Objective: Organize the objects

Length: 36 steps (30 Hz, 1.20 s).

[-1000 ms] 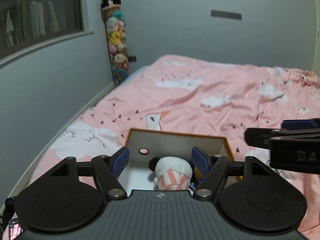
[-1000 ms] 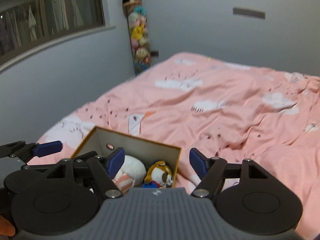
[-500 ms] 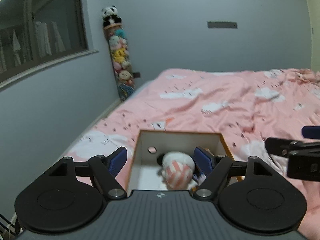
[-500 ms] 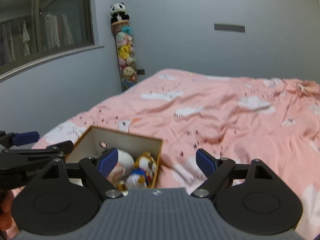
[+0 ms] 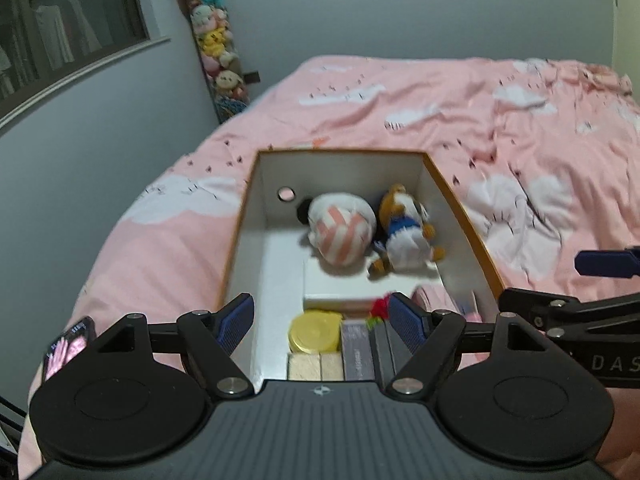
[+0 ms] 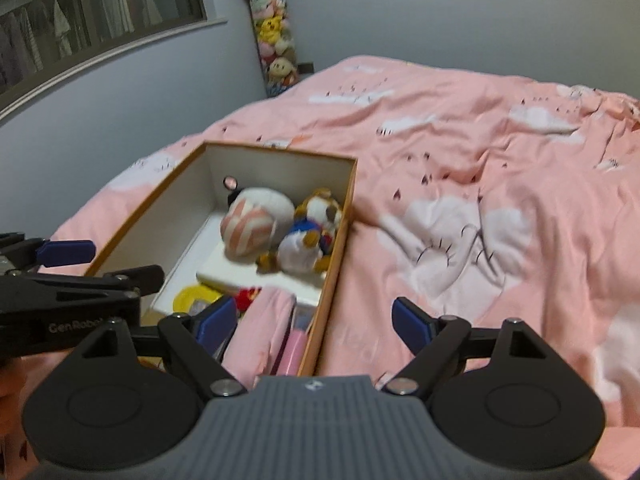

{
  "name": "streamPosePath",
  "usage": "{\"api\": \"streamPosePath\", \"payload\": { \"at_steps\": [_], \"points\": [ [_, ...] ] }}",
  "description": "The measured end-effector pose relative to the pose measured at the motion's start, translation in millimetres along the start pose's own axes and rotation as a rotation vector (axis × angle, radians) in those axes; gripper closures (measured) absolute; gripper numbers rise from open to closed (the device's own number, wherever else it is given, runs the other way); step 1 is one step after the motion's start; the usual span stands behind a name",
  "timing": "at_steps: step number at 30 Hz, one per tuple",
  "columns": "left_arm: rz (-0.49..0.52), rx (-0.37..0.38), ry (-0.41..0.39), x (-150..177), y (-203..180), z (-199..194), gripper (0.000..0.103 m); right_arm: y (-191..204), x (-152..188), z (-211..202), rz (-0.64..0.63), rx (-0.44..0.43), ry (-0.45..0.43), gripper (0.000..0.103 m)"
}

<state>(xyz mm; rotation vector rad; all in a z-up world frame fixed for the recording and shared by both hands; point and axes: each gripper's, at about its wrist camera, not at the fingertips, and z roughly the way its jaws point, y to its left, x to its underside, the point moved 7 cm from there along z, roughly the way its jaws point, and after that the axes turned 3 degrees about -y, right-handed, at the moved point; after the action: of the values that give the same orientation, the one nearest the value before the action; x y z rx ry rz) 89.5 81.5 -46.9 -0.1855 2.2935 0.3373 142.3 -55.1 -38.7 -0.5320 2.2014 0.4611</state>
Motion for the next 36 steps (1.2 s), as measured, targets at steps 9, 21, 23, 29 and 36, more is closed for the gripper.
{"api": "streamPosePath", "payload": {
  "at_steps": [9,21,23,29,36],
  "points": [
    [-0.048,0.018,0.082,20,-3,12,0.014,-6,14,11,0.019,0.005,0.072,0.017],
    [-0.021,0.018,0.100,23,-9,14,0.014,-6,20,14,0.020,0.009,0.105,0.017],
    [-0.019,0.017,0.100,24,-10,15,0.014,-6,20,14,0.019,0.010,0.108,0.017],
    [-0.013,0.015,0.103,25,-11,15,0.014,-7,21,17,0.021,0.015,0.118,0.017],
    [-0.009,0.014,0.101,25,-12,16,0.014,-7,21,17,0.021,0.017,0.120,0.017]
  ]
}}
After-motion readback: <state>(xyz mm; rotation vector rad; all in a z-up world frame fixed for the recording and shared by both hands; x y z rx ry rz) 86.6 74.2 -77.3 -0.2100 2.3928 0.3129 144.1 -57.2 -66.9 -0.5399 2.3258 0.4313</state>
